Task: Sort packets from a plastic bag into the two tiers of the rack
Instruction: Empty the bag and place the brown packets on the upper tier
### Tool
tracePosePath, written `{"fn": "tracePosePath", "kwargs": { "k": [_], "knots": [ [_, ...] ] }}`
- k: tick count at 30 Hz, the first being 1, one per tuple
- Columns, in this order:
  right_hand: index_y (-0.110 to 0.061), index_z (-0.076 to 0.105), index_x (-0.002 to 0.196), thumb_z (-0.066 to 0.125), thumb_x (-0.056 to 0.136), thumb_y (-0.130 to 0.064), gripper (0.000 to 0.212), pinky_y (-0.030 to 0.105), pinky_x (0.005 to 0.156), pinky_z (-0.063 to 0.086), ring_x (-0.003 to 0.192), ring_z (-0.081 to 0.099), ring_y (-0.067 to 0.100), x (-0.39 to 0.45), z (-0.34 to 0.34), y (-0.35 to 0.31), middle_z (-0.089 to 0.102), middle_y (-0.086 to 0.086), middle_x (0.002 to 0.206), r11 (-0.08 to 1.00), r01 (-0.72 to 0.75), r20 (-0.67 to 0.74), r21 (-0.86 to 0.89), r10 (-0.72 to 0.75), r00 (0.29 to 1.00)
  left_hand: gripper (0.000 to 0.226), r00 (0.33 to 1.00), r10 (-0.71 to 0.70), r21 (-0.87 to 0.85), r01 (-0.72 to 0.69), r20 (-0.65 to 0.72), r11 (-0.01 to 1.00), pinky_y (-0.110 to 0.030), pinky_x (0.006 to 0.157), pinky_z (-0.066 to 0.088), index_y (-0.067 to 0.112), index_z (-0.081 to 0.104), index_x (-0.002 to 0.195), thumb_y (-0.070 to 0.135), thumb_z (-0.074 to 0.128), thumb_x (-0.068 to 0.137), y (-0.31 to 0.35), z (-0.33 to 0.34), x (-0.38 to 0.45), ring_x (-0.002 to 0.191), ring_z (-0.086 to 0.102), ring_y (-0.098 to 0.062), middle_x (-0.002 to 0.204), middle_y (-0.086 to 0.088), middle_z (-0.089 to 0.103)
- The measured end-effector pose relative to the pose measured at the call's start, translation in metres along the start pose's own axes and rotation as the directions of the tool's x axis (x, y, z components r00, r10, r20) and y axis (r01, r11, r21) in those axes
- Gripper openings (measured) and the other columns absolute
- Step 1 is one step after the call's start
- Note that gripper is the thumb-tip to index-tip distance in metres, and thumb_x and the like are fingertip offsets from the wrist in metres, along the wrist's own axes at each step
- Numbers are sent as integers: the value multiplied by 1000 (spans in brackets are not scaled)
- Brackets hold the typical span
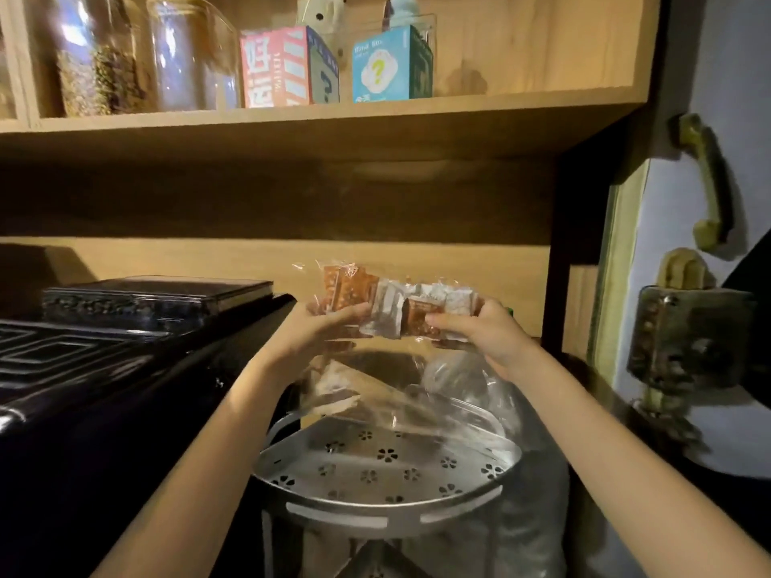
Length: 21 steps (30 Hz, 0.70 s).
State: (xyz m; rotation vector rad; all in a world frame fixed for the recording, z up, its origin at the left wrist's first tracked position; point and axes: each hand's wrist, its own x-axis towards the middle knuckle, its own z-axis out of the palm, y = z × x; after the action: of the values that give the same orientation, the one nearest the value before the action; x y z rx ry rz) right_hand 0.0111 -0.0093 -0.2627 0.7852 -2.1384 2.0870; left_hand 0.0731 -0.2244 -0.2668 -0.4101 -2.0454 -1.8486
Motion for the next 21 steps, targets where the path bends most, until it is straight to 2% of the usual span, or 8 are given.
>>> {"fn": "tracePosePath", "kwargs": {
  "k": [3, 6, 10, 12, 17, 19, 21],
  "knots": [
    [-7, 58, 100, 76, 71, -9, 34, 29, 79, 53, 93, 68, 20, -5, -2, 26, 70, 9, 101, 993, -108, 7, -37, 108, 994, 34, 993, -116, -101, 115, -4, 988, -30, 69, 52, 11, 68, 95, 37, 66, 72, -23, 4, -8, 72, 66, -20, 79, -4, 73],
    [-11, 61, 96, 75, 71, -8, 29, 32, 85, 52, 92, 67, 17, -12, -5, 42, 71, 4, 97, 985, -171, 28, -8, 172, 985, 28, 979, -203, -104, 202, 1, 974, -31, 68, 51, 7, 67, 91, 33, 60, 81, -36, 9, -13, 67, 66, -18, 72, -3, 73],
    [-7, 58, 92, 69, 72, -3, 23, 28, 61, 58, 69, 69, 13, -20, -12, 46, 72, 4, 81, 930, -334, 147, 151, 313, 938, 44, 960, -279, -154, 277, 8, 948, -38, 76, 48, -1, 65, 94, 35, 65, 69, -45, 10, -17, 73, 59, -26, 80, -13, 69],
    [-7, 61, 87, 65, 72, -8, 15, 28, 57, 57, 63, 69, 13, -22, -16, 46, 73, 3, 71, 897, -371, 205, 242, 326, 923, 43, 958, -285, -161, 282, 0, 946, -42, 84, 45, 0, 65, 94, 35, 64, 70, -49, 9, -18, 76, 60, -28, 83, -14, 68],
    [-9, 65, 90, 63, 67, -16, 24, 31, 66, 55, 71, 67, 16, -20, -22, 47, 70, 3, 77, 897, -302, 219, 323, 239, 946, 44, 960, -276, -166, 278, 34, 946, -36, 79, 50, 7, 64, 102, 40, 59, 73, -51, 1, -17, 77, 68, -23, 82, -10, 73],
    [-11, 64, 89, 62, 69, -14, 21, 35, 74, 51, 79, 63, 20, -16, -23, 46, 68, 5, 83, 886, -254, 181, 388, 197, 963, 47, 959, -281, -183, 281, 24, 942, -34, 77, 50, 7, 64, 103, 43, 59, 73, -49, -3, -16, 78, 66, -23, 84, -10, 71],
    [-11, 66, 87, 63, 70, -8, 18, 33, 75, 51, 79, 65, 18, -14, -22, 43, 71, 5, 83, 899, -206, 134, 387, 167, 977, 49, 960, -280, -186, 277, 11, 943, -33, 72, 51, 3, 62, 107, 41, 58, 76, -46, -2, -16, 81, 65, -27, 91, -15, 68]
  ]
}}
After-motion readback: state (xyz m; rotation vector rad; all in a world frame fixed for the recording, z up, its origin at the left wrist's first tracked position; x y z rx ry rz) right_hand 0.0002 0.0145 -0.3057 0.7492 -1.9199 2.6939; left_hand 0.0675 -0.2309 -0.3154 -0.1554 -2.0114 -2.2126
